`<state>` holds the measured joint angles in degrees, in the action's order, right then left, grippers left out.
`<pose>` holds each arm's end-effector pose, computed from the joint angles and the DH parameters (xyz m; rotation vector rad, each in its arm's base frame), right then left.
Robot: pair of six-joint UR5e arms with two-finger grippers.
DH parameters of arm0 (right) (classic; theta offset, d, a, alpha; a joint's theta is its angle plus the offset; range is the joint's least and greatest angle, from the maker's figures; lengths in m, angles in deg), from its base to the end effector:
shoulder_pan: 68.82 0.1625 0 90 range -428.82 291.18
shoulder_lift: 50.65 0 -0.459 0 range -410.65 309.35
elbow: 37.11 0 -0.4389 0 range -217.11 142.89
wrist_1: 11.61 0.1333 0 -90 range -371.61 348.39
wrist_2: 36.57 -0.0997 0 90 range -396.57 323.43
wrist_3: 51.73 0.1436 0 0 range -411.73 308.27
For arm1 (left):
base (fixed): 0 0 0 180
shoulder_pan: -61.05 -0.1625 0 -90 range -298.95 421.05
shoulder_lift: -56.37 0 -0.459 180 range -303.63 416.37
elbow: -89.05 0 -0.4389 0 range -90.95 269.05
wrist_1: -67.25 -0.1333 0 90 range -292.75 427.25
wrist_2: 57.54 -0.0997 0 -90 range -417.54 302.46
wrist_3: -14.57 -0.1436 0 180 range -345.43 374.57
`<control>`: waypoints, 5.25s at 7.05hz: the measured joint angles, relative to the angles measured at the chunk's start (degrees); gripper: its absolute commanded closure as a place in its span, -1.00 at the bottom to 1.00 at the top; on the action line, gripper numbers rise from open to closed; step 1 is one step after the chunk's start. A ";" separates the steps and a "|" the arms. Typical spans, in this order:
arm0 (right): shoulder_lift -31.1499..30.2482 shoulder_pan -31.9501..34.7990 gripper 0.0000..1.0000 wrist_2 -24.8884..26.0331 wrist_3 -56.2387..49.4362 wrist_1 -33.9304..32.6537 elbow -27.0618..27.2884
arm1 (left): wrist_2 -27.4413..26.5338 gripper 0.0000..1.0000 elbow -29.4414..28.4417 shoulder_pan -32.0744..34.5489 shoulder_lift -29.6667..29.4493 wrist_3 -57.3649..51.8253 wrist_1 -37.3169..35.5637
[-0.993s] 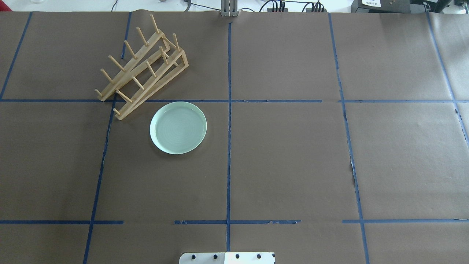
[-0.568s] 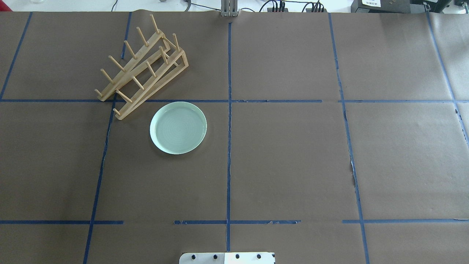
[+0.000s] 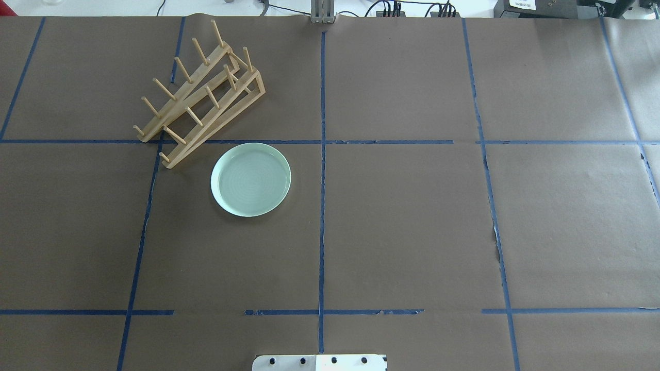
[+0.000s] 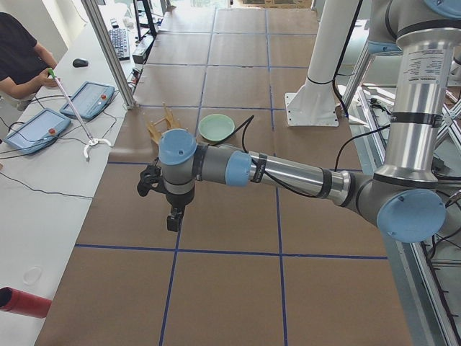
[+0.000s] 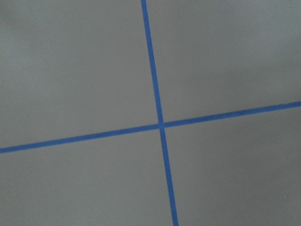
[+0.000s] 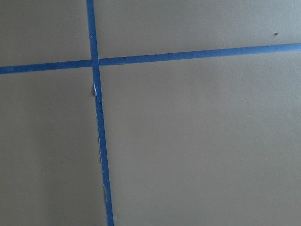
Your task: Place plate on rack
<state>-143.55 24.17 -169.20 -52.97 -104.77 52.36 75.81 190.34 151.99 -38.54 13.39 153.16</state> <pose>0.0622 -0.4992 0.7636 -0.0822 -0.7468 0.0719 -0.0442 -0.5795 0.5785 0.2151 0.7499 0.0839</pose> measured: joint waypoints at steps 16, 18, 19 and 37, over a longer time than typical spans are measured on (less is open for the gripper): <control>0.00 0.00 -1.00 0.00 0.00 0.00 0.00 | -32.91 -1.00 -2.58 -62.49 -44.01 68.53 -9.47; 0.00 0.00 -1.00 0.00 0.01 0.00 0.00 | -33.44 -1.00 -10.02 -63.02 -45.16 68.30 -5.66; 0.00 0.00 -1.00 0.00 0.01 0.00 0.00 | -33.65 -1.00 -13.79 -63.05 -45.12 68.20 -2.14; 0.00 0.00 -1.00 0.00 0.00 0.00 0.00 | -36.13 1.00 -18.73 -63.08 -41.06 68.17 9.46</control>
<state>-143.55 24.17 -169.20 -52.96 -104.77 52.36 39.68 171.61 88.92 -79.60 81.56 162.61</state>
